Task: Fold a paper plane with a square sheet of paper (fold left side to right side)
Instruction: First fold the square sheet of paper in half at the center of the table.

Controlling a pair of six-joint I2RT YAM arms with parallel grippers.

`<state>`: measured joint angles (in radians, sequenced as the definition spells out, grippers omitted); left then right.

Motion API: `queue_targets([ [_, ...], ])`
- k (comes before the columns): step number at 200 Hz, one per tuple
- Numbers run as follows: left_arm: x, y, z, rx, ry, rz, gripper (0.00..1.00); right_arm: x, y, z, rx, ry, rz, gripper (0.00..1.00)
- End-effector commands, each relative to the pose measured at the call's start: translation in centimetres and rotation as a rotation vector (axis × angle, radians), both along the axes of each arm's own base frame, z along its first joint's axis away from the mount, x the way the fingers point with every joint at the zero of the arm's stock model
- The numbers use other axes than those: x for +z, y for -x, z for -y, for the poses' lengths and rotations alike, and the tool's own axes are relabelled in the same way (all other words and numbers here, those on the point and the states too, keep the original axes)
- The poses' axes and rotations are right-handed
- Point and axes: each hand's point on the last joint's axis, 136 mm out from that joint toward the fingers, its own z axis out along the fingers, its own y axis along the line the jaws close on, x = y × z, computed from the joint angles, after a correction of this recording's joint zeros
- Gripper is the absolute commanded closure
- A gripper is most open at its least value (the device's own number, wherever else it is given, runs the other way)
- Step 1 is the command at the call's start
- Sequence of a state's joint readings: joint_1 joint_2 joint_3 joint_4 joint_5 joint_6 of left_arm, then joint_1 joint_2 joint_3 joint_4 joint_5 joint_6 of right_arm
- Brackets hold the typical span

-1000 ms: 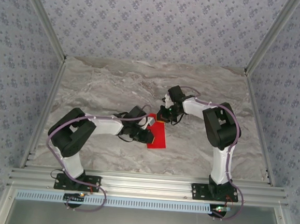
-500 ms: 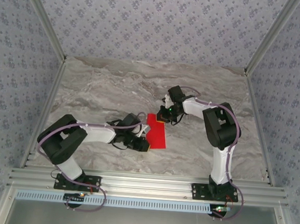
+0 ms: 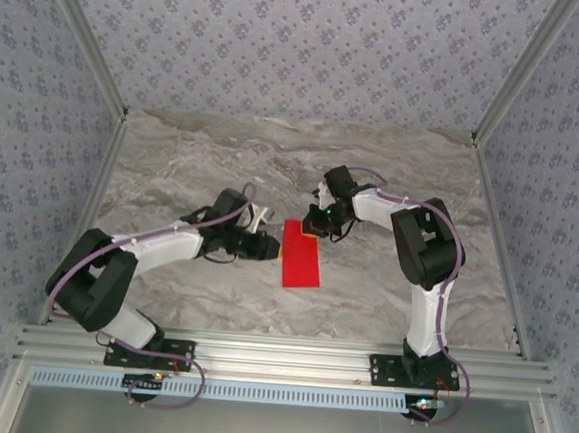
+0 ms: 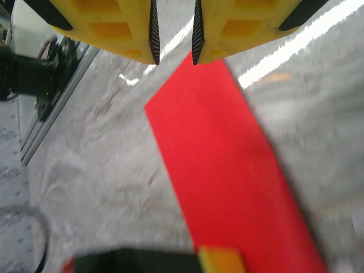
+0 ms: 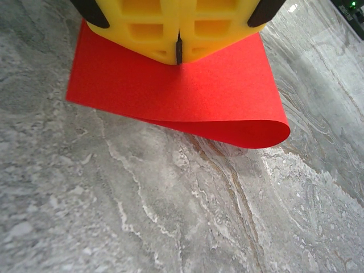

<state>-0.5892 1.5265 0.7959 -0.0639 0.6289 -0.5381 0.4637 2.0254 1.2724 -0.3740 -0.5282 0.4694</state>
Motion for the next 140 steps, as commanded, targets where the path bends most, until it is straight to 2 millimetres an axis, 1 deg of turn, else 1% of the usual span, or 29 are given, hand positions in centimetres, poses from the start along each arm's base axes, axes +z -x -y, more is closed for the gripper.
queue_targets([
  [1,0.2,-0.8,1.5,-0.066,0.026,-0.014,0.76,-3.0,1.0,1.7,-0.004,0.116,-0.043,1.0],
  [20,-0.3,-2.0,2.7,-0.078,0.044,-0.021,0.76,-3.0,1.0,1.6,-0.003,0.115,-0.04,1.0],
  [36,-1.1,-2.9,3.4,-0.077,0.044,-0.032,0.77,-3.0,1.1,1.5,0.001,0.114,-0.041,1.0],
  [64,-2.8,-3.7,3.8,-0.075,0.021,-0.051,0.77,-2.8,1.2,1.2,0.009,0.111,-0.038,1.0],
  [85,-3.8,-3.5,4.0,-0.082,0.007,-0.071,0.77,-2.8,1.2,1.0,0.014,0.112,-0.037,1.0],
  [114,-5.0,-2.6,4.4,-0.101,-0.021,-0.093,0.77,-2.8,1.3,1.0,0.018,0.118,-0.034,1.0],
  [140,-6.5,-2.5,3.8,-0.072,-0.079,-0.108,0.77,-2.7,1.2,1.0,0.017,0.119,-0.031,1.0],
])
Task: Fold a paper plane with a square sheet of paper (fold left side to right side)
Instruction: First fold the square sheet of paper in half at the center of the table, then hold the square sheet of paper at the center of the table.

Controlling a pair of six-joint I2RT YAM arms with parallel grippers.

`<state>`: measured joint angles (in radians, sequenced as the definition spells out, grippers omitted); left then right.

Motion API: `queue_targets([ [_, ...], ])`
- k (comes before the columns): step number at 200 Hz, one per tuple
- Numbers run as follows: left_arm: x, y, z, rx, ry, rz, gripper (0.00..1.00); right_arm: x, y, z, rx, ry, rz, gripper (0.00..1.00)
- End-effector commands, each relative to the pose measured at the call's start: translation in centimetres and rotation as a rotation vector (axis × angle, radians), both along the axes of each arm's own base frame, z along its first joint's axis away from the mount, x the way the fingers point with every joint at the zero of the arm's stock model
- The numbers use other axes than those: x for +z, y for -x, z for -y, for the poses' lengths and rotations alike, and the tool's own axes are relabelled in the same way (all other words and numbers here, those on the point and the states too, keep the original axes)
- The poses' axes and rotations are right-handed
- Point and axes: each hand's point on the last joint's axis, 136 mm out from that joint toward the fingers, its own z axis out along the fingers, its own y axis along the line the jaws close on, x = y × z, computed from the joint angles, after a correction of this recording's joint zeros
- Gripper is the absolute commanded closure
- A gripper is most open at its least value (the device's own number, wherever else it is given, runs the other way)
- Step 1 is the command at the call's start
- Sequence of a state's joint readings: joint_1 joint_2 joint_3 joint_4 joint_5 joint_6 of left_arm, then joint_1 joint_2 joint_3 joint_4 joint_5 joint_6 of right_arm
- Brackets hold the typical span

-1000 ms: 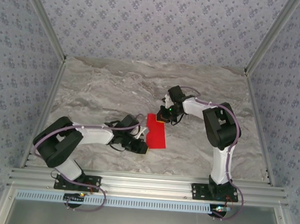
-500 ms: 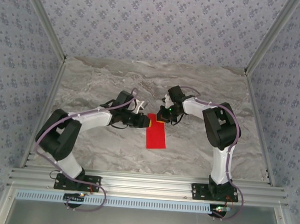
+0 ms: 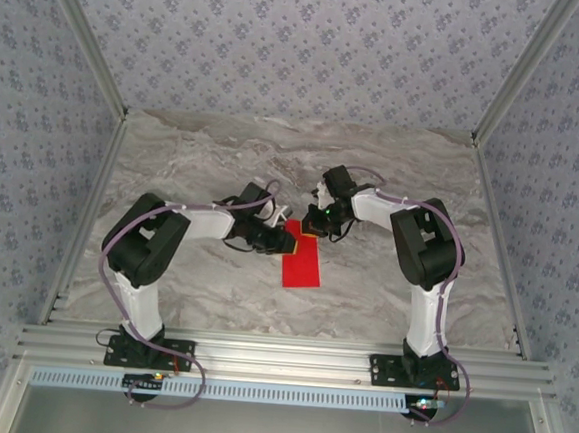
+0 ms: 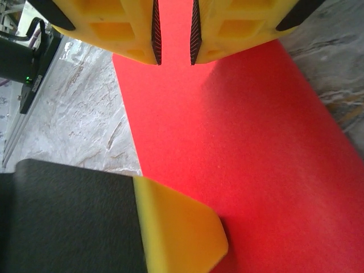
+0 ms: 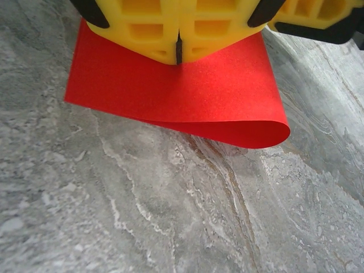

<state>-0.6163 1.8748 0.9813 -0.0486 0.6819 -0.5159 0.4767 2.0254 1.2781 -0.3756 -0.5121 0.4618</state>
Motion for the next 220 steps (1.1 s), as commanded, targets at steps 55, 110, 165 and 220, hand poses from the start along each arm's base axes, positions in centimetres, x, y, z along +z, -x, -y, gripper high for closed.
queue_targets([
  [55,-3.7,1.0,-1.2,0.02,-0.151,-0.031,0.78,1.0,-0.5,0.3,0.014,0.033,0.074,0.98],
  [110,-5.5,1.9,-2.1,0.058,-0.205,-0.064,0.79,10.7,-0.2,2.1,-0.024,0.026,0.321,0.68],
  [165,-5.1,1.7,-1.5,0.048,-0.201,-0.051,0.79,6.0,9.3,2.9,0.025,0.027,0.112,0.88],
  [220,-4.8,1.6,-1.5,0.048,-0.204,-0.042,0.79,0.6,12.7,2.0,0.075,0.107,-0.001,0.92],
])
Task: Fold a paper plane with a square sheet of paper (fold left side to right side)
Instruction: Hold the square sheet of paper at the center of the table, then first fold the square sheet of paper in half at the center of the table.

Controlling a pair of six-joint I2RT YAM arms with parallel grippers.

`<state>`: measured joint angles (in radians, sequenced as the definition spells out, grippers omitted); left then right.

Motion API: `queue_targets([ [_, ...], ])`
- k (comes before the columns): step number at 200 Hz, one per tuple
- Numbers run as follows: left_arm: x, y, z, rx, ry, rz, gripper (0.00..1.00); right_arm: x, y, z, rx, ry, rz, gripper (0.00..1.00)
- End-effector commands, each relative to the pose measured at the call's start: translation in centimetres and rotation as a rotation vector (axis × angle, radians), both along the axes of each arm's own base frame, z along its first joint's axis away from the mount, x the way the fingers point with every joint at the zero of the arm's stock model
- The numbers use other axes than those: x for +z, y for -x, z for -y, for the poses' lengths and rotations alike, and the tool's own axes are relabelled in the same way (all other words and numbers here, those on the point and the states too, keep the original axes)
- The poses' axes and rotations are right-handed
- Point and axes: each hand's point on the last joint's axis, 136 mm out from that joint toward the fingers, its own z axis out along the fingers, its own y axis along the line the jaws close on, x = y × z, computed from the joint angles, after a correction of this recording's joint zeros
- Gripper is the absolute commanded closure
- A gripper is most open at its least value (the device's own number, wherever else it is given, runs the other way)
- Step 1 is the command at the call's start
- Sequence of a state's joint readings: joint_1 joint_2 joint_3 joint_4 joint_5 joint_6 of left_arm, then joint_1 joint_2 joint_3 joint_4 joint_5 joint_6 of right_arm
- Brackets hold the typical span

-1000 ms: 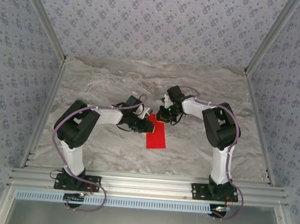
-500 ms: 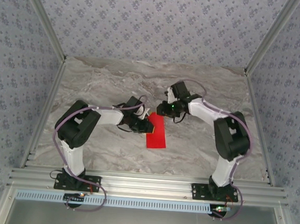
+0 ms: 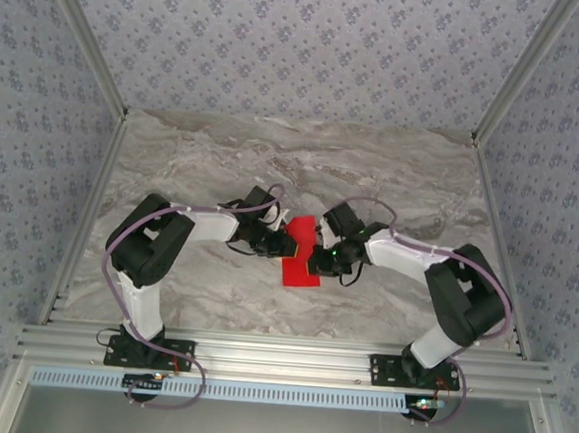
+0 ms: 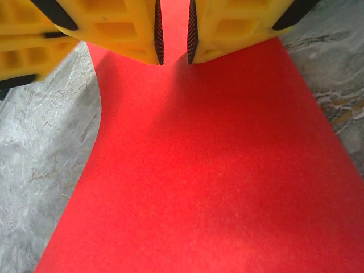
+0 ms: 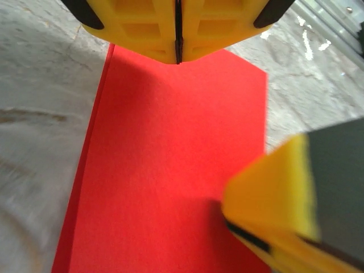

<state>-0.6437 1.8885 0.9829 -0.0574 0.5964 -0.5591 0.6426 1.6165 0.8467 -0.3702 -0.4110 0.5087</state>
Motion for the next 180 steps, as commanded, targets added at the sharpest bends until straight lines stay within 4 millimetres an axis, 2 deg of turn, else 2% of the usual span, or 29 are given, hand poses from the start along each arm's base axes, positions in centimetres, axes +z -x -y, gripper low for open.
queue_targets([
  [1,-3.4,1.6,-1.4,0.004,-0.13,-0.039,0.79,-0.9,0.0,-0.3,-0.017,0.023,-0.01,0.92],
  [21,-3.2,1.4,-1.4,0.0,-0.131,-0.035,0.79,-1.7,-0.1,-0.1,-0.017,0.055,-0.017,0.92],
  [50,-2.1,1.0,-1.0,-0.007,-0.118,-0.019,0.79,-3.1,0.6,1.2,-0.001,0.16,-0.053,0.92],
  [89,0.1,-0.8,-0.6,0.005,-0.079,0.023,0.78,-4.8,2.0,3.4,0.03,0.295,-0.104,0.92],
  [154,-1.8,-2.3,-1.4,0.031,-0.092,0.004,0.78,-6.0,2.8,5.2,0.057,0.395,-0.126,0.93],
  [180,-2.0,-3.5,-1.6,0.073,-0.072,0.005,0.78,-6.3,3.4,6.0,0.078,0.444,-0.141,0.93],
])
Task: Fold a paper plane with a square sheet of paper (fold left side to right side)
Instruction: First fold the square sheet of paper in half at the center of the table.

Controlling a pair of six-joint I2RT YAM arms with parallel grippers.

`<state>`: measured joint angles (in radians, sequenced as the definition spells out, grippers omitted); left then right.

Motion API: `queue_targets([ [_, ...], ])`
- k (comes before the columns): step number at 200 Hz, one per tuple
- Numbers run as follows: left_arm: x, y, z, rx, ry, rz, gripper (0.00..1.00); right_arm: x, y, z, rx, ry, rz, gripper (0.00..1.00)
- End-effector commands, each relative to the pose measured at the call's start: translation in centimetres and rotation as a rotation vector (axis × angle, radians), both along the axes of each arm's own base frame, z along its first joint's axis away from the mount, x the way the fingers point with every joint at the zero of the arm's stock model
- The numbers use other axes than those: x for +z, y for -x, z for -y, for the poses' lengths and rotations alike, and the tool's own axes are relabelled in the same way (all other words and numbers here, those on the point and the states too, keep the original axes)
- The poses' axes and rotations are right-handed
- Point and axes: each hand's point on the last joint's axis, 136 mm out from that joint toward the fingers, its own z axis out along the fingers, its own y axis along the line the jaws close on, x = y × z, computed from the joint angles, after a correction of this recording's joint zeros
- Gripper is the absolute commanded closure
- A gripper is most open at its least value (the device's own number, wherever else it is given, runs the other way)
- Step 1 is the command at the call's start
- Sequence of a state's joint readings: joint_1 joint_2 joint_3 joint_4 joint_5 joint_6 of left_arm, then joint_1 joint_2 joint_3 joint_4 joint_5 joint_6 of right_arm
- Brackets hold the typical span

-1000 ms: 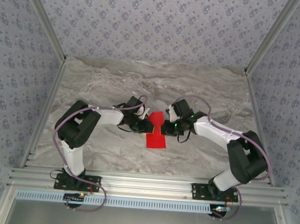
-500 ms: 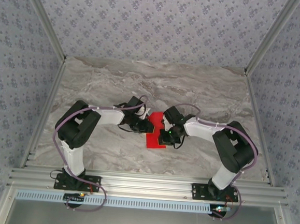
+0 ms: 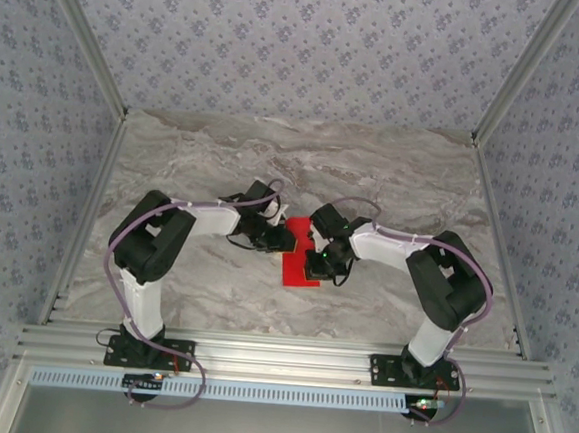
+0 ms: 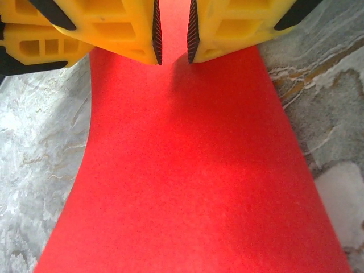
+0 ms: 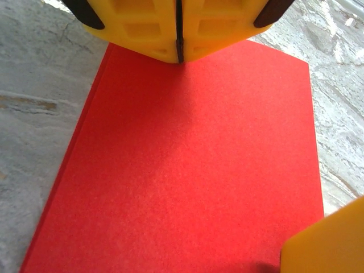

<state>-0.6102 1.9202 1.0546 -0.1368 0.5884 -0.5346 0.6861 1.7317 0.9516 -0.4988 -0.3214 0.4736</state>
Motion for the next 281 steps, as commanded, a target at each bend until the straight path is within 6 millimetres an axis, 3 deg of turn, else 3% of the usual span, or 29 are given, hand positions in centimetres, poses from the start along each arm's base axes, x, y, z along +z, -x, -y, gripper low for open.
queue_targets([
  [1,-2.0,-1.9,-1.0,0.055,-0.043,0.018,0.78,-4.4,3.1,5.8,0.028,0.294,-0.095,0.93],
  [86,-1.0,-7.4,-2.3,0.13,-0.036,0.05,0.78,-4.6,3.4,6.2,0.058,0.311,-0.097,0.93],
  [216,-2.4,-15.4,-5.2,0.241,-0.07,0.07,0.78,-4.5,3.8,6.4,0.081,0.314,-0.101,0.93],
  [281,-1.8,-19.1,-5.8,0.266,-0.029,0.085,0.78,-3.8,3.1,4.5,0.097,0.232,-0.064,0.92],
])
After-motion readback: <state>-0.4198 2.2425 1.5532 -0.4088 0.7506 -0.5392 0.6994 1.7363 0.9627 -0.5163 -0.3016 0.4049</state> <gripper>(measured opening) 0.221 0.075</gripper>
